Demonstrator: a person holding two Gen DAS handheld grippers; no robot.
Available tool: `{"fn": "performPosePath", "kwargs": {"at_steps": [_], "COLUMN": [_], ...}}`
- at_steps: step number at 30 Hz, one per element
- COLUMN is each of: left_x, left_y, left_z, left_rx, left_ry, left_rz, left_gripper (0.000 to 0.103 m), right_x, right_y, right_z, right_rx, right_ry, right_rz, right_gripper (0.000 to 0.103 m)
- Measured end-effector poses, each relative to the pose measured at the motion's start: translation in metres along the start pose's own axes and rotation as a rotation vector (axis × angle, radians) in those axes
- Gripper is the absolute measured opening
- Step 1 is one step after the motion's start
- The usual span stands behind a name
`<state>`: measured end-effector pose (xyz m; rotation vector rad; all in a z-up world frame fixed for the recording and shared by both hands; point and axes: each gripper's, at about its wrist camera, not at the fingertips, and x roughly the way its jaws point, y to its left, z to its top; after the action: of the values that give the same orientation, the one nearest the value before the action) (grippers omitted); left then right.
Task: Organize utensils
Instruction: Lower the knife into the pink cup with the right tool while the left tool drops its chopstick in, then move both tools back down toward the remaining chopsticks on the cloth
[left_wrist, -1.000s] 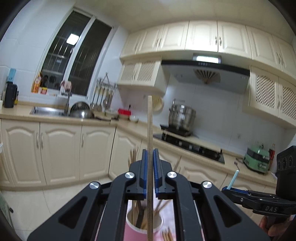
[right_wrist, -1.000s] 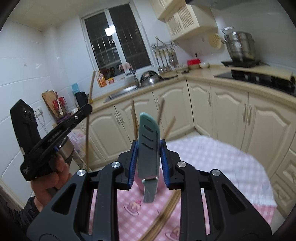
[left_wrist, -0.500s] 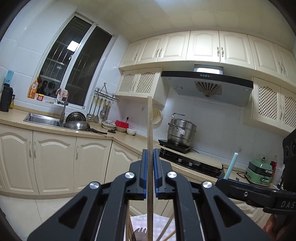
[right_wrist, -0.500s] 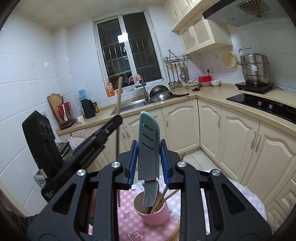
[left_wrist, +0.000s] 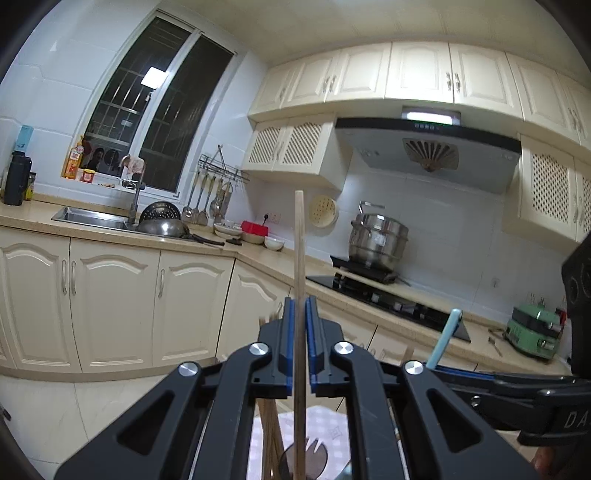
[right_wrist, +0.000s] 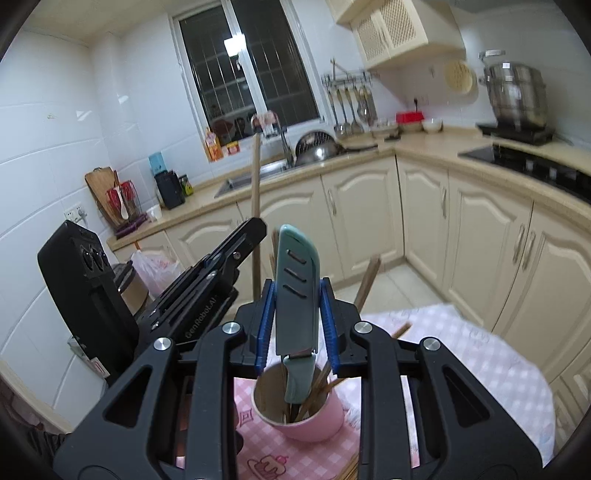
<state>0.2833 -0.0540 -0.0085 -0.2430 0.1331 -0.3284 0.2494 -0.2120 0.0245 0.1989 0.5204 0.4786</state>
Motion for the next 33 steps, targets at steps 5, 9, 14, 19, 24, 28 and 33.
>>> {"fn": "performPosePath", "kwargs": {"at_steps": [5, 9, 14, 19, 24, 28, 33], "left_x": [-0.013, -0.036, -0.063, -0.095, -0.13, -0.15, -0.165], "left_y": [0.01, 0.017, 0.013, 0.009, 0.01, 0.009, 0.011], "left_z": [-0.008, -0.002, 0.005, 0.004, -0.002, -0.007, -0.015], "left_rx": [-0.017, -0.011, 0.055, 0.111, 0.126, 0.125, 0.108], "left_ry": [0.03, 0.046, 0.105, 0.155, 0.192, 0.203, 0.229], "left_rz": [0.024, 0.047, 0.106, 0.17, 0.207, 0.219, 0.225], "left_gripper": [0.069, 0.091, 0.098, 0.098, 0.098, 0.098, 0.098], "right_x": [-0.019, -0.04, -0.064, -0.077, -0.08, -0.082, -0.086], "right_y": [-0.011, -0.015, -0.022, -0.031, -0.039, -0.045, -0.053], "right_z": [-0.008, -0.009, -0.015, -0.031, -0.056, -0.076, -0.095], "right_rx": [0.069, 0.092, 0.128, 0.165, 0.19, 0.209, 0.241], "right_ry": [-0.071, -0.124, -0.164, -0.133, -0.059, -0.002, 0.055], "right_rz": [-0.009, -0.033, -0.079, -0.102, -0.124, -0.14, -0.169], "right_gripper": [0.076, 0.086, 0.097, 0.097, 0.097, 0.097, 0.097]}}
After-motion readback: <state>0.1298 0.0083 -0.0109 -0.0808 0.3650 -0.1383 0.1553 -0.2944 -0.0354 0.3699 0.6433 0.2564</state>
